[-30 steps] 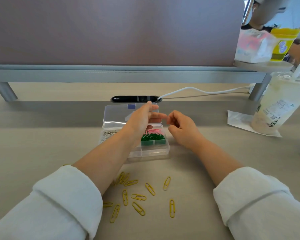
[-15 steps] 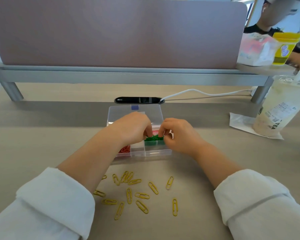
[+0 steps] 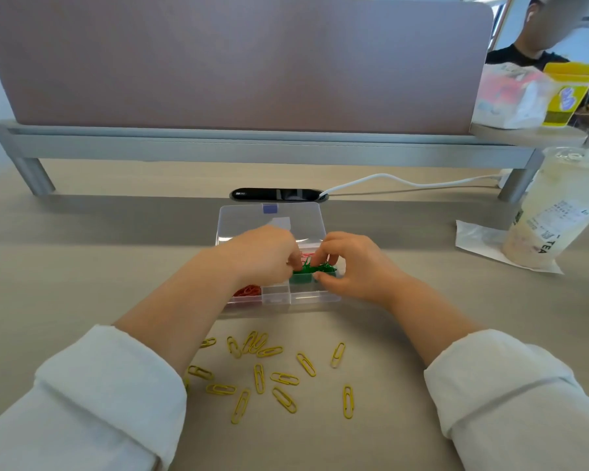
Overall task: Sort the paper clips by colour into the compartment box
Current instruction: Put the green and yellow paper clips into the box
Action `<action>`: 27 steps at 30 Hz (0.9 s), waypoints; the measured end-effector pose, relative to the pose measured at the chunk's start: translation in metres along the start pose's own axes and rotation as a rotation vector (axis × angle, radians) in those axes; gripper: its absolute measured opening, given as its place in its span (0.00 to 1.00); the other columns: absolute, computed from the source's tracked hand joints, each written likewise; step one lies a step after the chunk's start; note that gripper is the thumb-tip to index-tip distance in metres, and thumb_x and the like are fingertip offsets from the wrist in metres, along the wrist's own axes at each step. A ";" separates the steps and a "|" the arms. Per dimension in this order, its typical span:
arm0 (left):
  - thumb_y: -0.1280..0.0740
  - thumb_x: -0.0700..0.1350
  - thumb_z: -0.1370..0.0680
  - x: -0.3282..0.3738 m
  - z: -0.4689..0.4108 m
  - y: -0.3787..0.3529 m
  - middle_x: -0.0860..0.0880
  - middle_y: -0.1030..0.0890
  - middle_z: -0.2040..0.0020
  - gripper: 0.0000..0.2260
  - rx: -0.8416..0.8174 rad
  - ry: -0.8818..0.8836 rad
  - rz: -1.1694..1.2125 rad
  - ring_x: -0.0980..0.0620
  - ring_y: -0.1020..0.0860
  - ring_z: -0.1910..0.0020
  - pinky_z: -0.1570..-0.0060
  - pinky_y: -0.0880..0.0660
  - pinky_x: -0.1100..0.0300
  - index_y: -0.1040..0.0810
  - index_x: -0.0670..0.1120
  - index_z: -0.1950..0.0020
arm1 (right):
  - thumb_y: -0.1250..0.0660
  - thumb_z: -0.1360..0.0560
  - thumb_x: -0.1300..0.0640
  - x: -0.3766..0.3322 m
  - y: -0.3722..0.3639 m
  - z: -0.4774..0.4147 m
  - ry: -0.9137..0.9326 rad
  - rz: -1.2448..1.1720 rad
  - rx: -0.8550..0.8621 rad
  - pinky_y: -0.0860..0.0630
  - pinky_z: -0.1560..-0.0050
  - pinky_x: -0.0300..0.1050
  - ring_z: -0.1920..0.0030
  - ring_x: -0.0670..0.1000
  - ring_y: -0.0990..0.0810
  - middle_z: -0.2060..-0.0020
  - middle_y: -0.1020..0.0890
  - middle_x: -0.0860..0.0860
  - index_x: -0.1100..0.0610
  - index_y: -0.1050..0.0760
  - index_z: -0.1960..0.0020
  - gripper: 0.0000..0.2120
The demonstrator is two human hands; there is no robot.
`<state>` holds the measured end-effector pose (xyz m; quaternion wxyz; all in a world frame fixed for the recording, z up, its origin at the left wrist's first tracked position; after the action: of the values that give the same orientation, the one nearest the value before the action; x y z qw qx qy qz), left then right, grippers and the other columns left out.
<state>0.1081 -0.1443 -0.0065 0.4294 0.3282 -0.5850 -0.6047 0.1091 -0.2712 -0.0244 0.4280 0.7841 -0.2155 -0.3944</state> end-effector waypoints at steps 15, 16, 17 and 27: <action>0.44 0.35 0.23 -0.012 0.038 0.001 0.52 0.24 0.39 0.19 0.146 0.019 0.094 0.54 0.27 0.41 0.40 0.29 0.57 0.23 0.51 0.39 | 0.36 0.26 0.56 -0.008 -0.008 -0.003 -0.033 0.192 -0.124 0.30 0.49 0.41 0.50 0.48 0.27 0.48 0.26 0.49 0.50 0.27 0.35 0.19; 0.44 0.35 0.23 -0.013 0.042 0.000 0.52 0.24 0.40 0.19 0.158 0.025 0.092 0.54 0.27 0.42 0.41 0.29 0.57 0.22 0.51 0.40 | 0.36 0.26 0.56 -0.009 -0.008 -0.003 -0.035 0.189 -0.115 0.30 0.48 0.42 0.51 0.48 0.27 0.48 0.27 0.49 0.51 0.28 0.35 0.19; 0.44 0.36 0.24 -0.014 0.046 0.000 0.53 0.24 0.41 0.18 0.172 0.030 0.087 0.55 0.26 0.43 0.42 0.29 0.58 0.22 0.51 0.40 | 0.35 0.26 0.56 -0.010 -0.007 -0.002 -0.038 0.192 -0.108 0.29 0.47 0.43 0.52 0.47 0.28 0.46 0.27 0.49 0.52 0.29 0.34 0.20; 0.36 0.43 0.26 -0.042 0.090 -0.007 0.51 0.22 0.52 0.07 0.244 0.149 0.044 0.52 0.24 0.52 0.50 0.26 0.55 0.20 0.48 0.52 | 0.35 0.26 0.57 -0.016 -0.009 0.001 -0.068 0.205 -0.108 0.28 0.45 0.45 0.48 0.49 0.25 0.49 0.24 0.48 0.53 0.21 0.43 0.13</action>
<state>0.0435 -0.0679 -0.0089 0.4419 0.4090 -0.6277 -0.4934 0.0990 -0.2560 -0.0256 0.5000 0.7200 -0.2872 -0.3861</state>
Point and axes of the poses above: each hand's wrist, its own z-axis away from the middle knuckle, its own y-axis out of the back of the hand, x = y × z, the point moved 5 cm from there along -z, towards the middle knuckle
